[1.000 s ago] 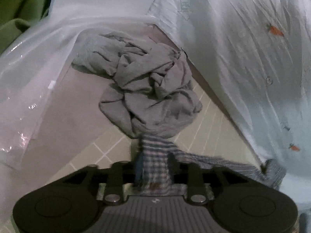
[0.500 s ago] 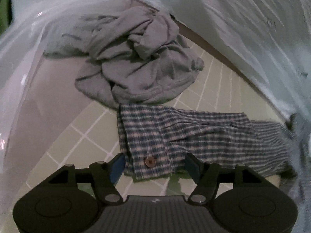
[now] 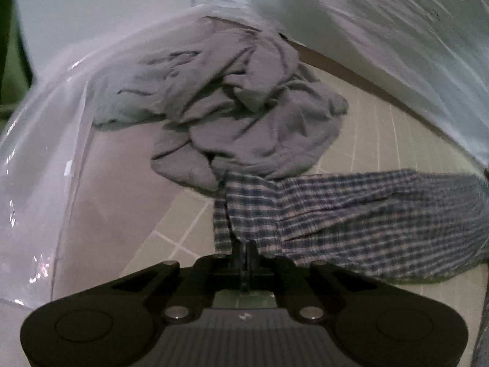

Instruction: Fold clothes

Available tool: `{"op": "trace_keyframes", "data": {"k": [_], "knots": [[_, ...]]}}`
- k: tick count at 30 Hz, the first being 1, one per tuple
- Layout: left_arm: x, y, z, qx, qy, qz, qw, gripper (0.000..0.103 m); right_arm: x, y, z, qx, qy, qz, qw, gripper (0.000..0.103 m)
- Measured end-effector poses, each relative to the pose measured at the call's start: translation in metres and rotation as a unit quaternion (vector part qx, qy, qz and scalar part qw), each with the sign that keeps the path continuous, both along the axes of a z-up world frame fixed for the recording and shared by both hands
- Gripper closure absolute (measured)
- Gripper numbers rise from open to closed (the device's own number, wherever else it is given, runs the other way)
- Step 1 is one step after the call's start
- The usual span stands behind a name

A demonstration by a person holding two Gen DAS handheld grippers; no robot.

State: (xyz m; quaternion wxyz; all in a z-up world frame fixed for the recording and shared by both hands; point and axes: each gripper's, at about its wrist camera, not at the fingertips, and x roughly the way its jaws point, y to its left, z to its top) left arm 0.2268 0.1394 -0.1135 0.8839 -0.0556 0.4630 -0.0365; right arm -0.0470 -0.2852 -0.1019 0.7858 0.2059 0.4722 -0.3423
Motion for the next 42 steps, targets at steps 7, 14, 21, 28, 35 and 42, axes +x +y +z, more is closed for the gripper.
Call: {"op": "trace_keyframes", "data": {"k": [7, 14, 21, 28, 35, 42], "knots": [[-0.003, 0.012, -0.004, 0.032, -0.006, 0.025, 0.9992, 0.100, 0.001, -0.008, 0.000, 0.003, 0.002, 0.003, 1.000, 0.000], [-0.001, 0.019, 0.001, 0.049, 0.002, 0.053, 0.9974, 0.094, 0.004, -0.009, -0.003, 0.000, -0.003, 0.007, 1.000, 0.000], [-0.038, -0.012, 0.024, 0.006, -0.004, 0.030, 0.9995, 0.036, 0.008, -0.003, -0.007, -0.011, -0.017, 0.038, 0.999, 0.000], [-0.107, -0.097, 0.035, -0.012, -0.003, -0.073, 0.9972, 0.023, -0.014, -0.032, 0.000, 0.013, -0.074, 0.054, 0.996, 0.000], [-0.168, -0.184, 0.030, -0.011, 0.016, -0.128, 0.9915, 0.020, -0.066, -0.106, 0.024, -0.012, -0.115, 0.046, 0.992, 0.000], [-0.219, -0.242, 0.006, -0.002, 0.051, -0.106, 0.9930, 0.020, -0.133, -0.224, 0.023, -0.025, -0.095, -0.009, 0.995, 0.000]]}}
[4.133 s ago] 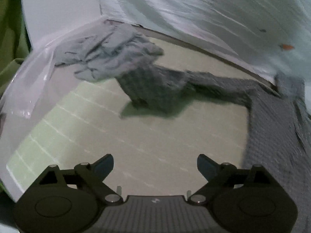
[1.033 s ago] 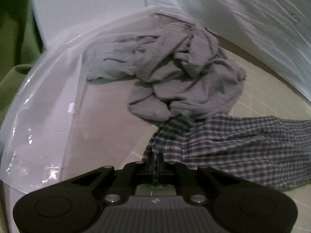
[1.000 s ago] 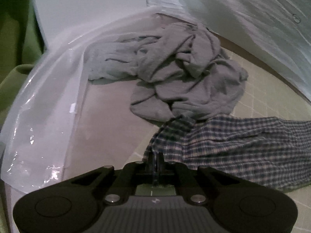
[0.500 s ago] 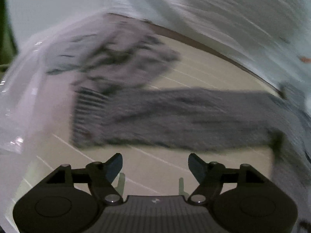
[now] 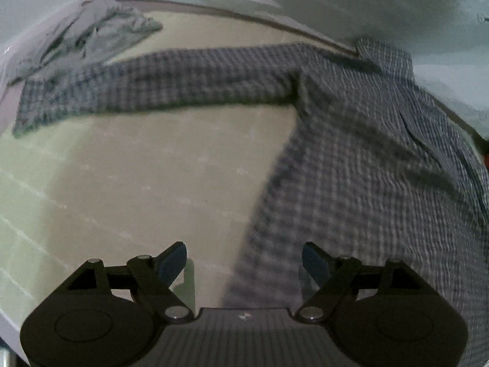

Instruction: Fold clothes

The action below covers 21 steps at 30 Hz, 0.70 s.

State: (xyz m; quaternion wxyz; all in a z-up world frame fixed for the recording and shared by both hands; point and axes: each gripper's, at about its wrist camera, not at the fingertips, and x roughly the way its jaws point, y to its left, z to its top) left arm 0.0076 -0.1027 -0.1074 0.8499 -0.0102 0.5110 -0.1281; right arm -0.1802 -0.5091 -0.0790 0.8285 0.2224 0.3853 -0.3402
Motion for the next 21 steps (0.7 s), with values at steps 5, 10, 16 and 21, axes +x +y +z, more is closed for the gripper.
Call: {"op": "trace_keyframes", "data": {"k": [5, 10, 16, 21], "knots": [[-0.025, -0.022, -0.011, 0.057, -0.028, 0.040, 0.9972, 0.033, -0.034, -0.064, -0.003, -0.008, 0.016, -0.015, 1.000, 0.000], [-0.037, -0.025, -0.011, 0.068, -0.052, 0.073, 0.9937, 0.089, -0.054, -0.109, -0.011, -0.019, 0.035, -0.034, 0.999, 0.000], [-0.045, -0.020, -0.010, 0.085, -0.038, 0.090, 0.9916, 0.099, -0.072, -0.167, -0.012, -0.029, 0.027, -0.087, 0.995, 0.000], [-0.051, -0.010, -0.010, 0.097, -0.015, 0.110, 0.9891, 0.099, -0.069, -0.210, -0.019, -0.048, 0.037, -0.126, 0.990, 0.000]]}}
